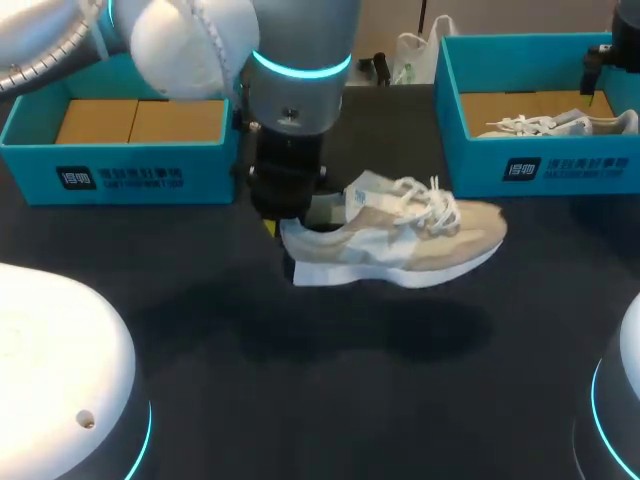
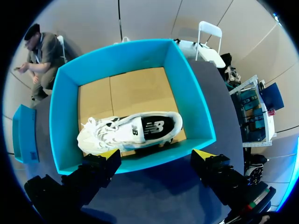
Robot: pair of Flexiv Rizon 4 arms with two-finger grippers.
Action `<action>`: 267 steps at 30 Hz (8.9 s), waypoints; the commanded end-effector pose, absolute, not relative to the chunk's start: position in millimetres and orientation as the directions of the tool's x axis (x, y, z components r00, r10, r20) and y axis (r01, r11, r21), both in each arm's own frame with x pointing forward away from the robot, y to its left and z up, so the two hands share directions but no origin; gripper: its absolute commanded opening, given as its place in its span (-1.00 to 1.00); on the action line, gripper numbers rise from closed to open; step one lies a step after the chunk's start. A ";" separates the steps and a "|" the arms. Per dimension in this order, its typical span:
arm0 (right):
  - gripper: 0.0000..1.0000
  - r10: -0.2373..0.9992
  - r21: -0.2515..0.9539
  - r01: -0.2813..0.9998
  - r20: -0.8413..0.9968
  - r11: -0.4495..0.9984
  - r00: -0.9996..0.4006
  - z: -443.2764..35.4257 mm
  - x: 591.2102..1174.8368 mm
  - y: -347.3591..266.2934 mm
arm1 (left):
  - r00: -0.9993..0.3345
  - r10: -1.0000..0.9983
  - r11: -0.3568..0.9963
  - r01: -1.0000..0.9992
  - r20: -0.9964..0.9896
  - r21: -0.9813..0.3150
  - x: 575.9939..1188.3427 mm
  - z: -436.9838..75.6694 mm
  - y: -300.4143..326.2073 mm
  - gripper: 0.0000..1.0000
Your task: Take the shoe out of the shoebox, open the shoe tongue, remove and reinsert the insole, then place the shoe into the shoebox
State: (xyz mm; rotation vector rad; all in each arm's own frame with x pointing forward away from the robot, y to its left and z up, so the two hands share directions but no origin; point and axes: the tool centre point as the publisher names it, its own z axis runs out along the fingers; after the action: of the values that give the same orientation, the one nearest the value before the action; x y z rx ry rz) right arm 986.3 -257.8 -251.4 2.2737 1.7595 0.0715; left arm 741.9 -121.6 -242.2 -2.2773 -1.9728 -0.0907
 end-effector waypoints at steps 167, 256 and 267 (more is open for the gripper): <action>1.00 0.957 0.239 0.943 -0.121 -0.230 0.264 -251.3 985.9 -257.7 | -1.000 0.029 0.460 0.020 -0.008 -0.888 729.5 -374.8 28.5 1.00; 1.00 0.957 0.239 0.943 -0.121 -0.230 0.264 -251.3 985.9 -257.7 | -0.999 0.003 0.257 -0.051 0.054 -0.965 736.7 -394.6 -88.0 1.00; 1.00 0.957 0.239 0.943 -0.121 -0.230 0.264 -251.3 985.9 -257.7 | -0.997 0.012 0.275 -0.076 0.082 -0.958 732.7 -404.8 -116.7 1.00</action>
State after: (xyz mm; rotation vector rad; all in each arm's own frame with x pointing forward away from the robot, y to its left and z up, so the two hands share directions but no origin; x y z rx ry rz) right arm 986.3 -257.9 -251.4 2.2737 1.7594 0.0715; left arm 730.8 -108.9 -400.7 0.0595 -2.4470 1.8525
